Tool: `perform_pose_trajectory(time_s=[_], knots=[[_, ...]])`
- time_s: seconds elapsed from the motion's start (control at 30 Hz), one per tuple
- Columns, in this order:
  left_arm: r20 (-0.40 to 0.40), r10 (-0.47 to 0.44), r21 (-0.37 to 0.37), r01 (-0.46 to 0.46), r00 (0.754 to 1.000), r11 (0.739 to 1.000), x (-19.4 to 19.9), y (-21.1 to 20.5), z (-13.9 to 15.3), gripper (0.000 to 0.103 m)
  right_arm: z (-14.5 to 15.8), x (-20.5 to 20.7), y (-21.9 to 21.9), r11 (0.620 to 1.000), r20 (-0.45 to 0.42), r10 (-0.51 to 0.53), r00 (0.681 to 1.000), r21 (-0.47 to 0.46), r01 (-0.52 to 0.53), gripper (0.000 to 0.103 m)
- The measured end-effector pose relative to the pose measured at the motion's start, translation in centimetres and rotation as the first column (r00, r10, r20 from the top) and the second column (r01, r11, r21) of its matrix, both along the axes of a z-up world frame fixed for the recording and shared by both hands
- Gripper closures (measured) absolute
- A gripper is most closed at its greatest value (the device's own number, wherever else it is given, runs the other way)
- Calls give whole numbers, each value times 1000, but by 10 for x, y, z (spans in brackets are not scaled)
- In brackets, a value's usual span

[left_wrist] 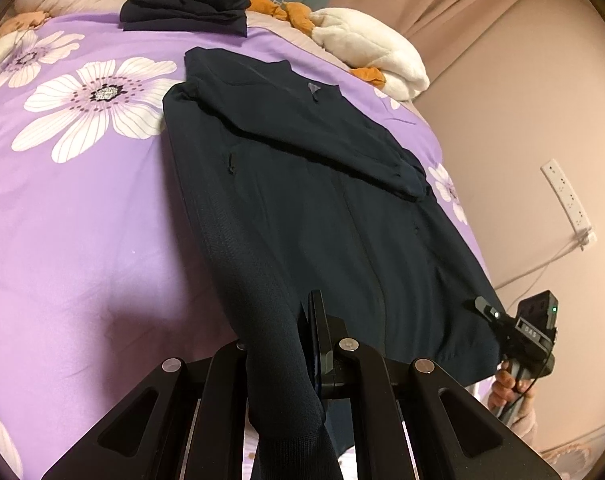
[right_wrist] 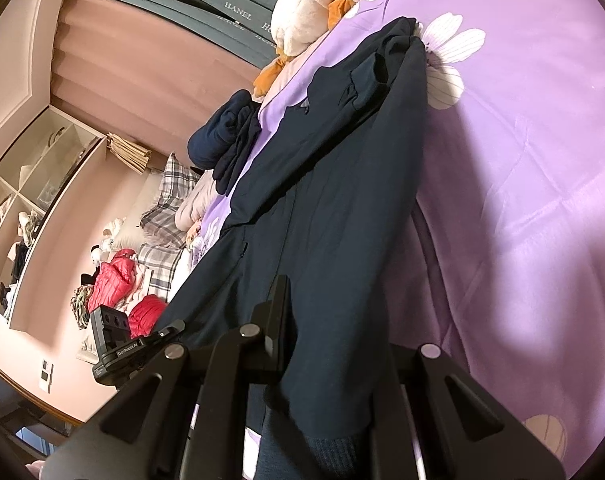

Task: Fold large clothes
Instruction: 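Grasp the jacket's ribbed hem with the left tool, then lift the hem with the left tool and fold it toward the collar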

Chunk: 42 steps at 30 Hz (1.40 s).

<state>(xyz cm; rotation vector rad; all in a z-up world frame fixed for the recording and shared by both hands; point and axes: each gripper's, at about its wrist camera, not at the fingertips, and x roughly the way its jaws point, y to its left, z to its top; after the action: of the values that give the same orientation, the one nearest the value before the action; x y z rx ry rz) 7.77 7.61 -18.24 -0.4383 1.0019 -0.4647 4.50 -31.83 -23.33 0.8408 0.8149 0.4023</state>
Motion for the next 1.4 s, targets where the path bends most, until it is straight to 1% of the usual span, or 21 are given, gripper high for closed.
perform_pose_trajectory(time_s=[0.63,0.83,1.4], knots=[[50,-15,19,14,999,1000,-5,-1,7,97,9,2,0,1000,29,15,999,-15,-14,91],[74,-27,26,25,997,999,-9,-3,12,97,12,1,0,1000,44,17,999,-7,-17,91],[101,-48,27,45,994,999,-14,0,17,97,18,5,-4,999,64,40,997,12,-41,91]])
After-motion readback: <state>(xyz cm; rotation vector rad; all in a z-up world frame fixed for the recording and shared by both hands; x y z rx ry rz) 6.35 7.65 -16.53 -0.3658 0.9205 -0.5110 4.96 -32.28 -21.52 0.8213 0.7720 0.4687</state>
